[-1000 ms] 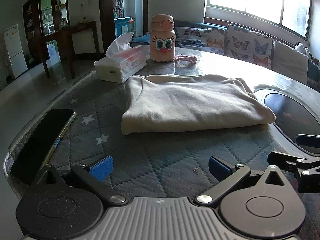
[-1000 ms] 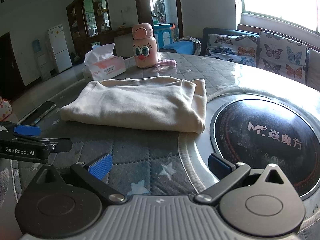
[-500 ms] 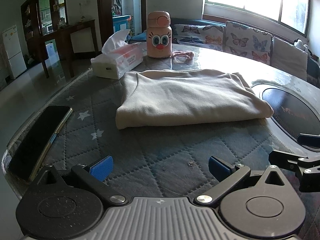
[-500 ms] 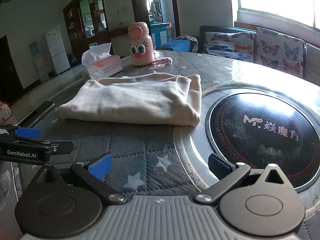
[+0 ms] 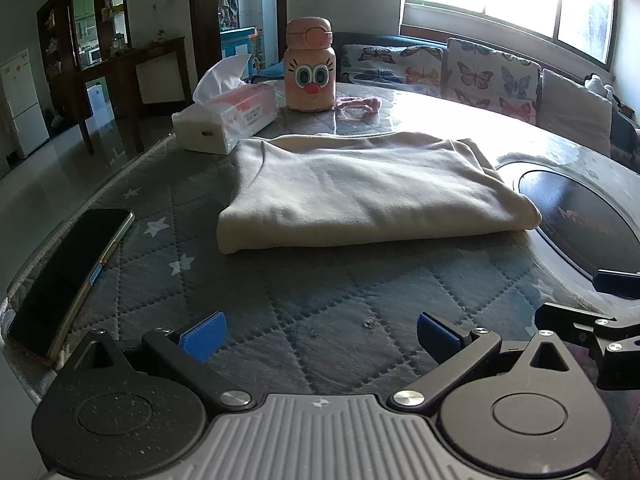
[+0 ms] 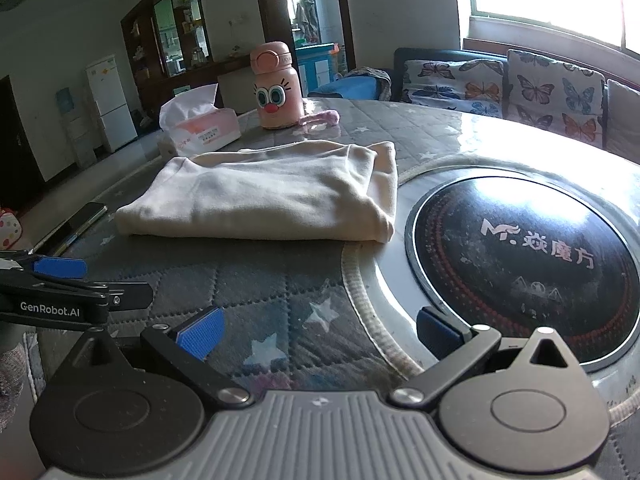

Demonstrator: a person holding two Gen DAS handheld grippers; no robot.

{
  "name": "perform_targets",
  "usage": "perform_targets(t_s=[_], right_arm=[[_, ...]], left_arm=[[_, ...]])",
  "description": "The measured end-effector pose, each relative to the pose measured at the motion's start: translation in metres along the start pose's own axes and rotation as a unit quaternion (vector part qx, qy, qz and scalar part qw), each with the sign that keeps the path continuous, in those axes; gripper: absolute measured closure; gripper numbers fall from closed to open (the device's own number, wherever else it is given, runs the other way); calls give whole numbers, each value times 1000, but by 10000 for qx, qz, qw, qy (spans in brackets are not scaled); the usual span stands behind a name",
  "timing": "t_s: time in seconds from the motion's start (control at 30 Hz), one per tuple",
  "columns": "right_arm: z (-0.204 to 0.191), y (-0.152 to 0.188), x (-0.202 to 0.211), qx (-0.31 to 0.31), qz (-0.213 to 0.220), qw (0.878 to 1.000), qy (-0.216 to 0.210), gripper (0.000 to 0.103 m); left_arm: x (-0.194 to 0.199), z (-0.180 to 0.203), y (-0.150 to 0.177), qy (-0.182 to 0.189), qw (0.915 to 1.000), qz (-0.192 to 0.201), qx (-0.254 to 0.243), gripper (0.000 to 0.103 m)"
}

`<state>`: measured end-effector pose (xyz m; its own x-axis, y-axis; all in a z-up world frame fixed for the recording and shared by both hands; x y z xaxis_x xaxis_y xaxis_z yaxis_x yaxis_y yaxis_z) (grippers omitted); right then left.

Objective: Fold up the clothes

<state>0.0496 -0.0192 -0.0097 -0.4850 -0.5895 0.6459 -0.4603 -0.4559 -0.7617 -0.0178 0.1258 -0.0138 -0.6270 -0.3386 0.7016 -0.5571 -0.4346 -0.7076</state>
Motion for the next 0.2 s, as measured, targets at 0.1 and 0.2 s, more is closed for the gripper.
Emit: perform_targets(t_s=[0.1, 0.2], right_arm=[[1, 1, 0, -14, -5, 10000, 11, 0], [1, 1, 1, -17, 5, 10000, 19, 0]], left_arm=[[0, 1, 0, 14, 10000, -2, -6, 0], [-2, 3, 0, 29, 10000, -19, -10, 0]])
Point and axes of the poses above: each gripper's, at about its wrist camera, not at the fingertips, and x roughly against the way its jaws point, z to its right, y to its underside, the point moved 3 cm from there along -x, roughly the way its jaws point, and after that the axes turned 7 degrees about x, right-handed, at the moved point
